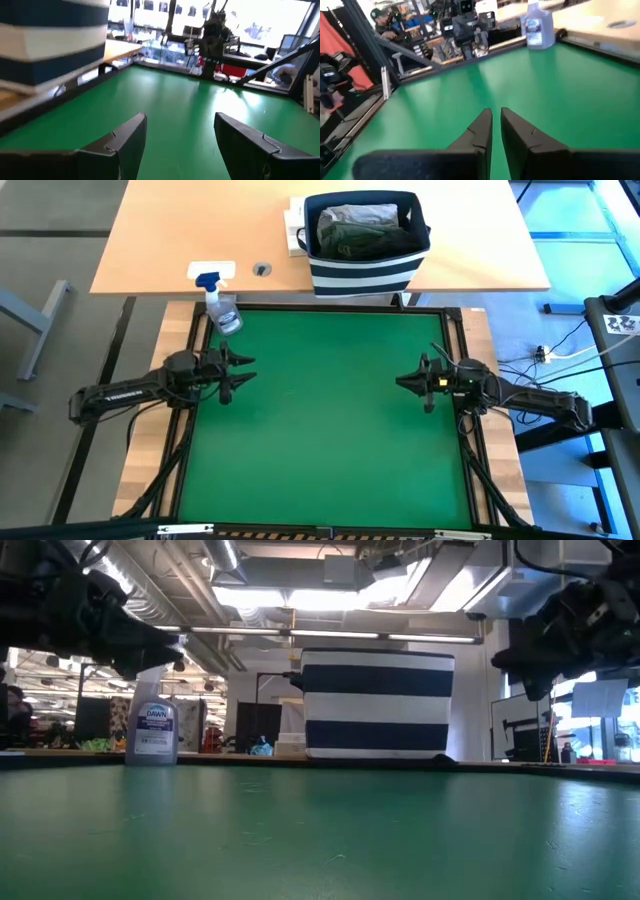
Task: Fold Laundry from Bin
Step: Return to Home Position
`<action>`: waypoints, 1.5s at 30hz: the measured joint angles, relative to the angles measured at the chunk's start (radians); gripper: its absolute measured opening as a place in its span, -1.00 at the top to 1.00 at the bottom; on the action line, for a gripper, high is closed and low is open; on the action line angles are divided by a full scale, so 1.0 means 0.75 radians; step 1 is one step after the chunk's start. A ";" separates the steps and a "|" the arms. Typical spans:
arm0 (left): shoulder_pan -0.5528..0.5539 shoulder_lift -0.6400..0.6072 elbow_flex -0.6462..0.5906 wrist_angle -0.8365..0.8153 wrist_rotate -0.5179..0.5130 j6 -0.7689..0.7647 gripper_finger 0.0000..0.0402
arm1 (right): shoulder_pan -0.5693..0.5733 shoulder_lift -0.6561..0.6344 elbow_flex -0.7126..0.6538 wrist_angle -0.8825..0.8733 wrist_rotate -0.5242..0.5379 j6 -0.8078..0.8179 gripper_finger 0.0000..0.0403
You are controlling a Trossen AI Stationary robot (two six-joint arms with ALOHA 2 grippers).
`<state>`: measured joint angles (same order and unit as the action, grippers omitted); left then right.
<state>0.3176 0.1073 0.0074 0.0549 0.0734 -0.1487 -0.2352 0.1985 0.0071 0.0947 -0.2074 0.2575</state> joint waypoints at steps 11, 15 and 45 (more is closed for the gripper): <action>0.000 -0.013 0.002 -0.046 -0.017 0.003 -0.11 | -0.001 -0.042 0.005 -0.056 -0.099 0.138 0.80; 0.000 -0.013 0.002 -0.047 -0.018 0.002 -0.11 | -0.001 -0.042 0.005 -0.057 -0.098 0.139 0.80; 0.000 -0.013 0.002 -0.049 -0.017 0.002 -0.11 | -0.001 -0.042 0.005 -0.058 -0.094 0.139 0.80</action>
<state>0.3176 0.0978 0.0090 0.0185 0.0603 -0.1473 -0.2359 0.1673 0.0109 0.0509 -0.2779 0.3618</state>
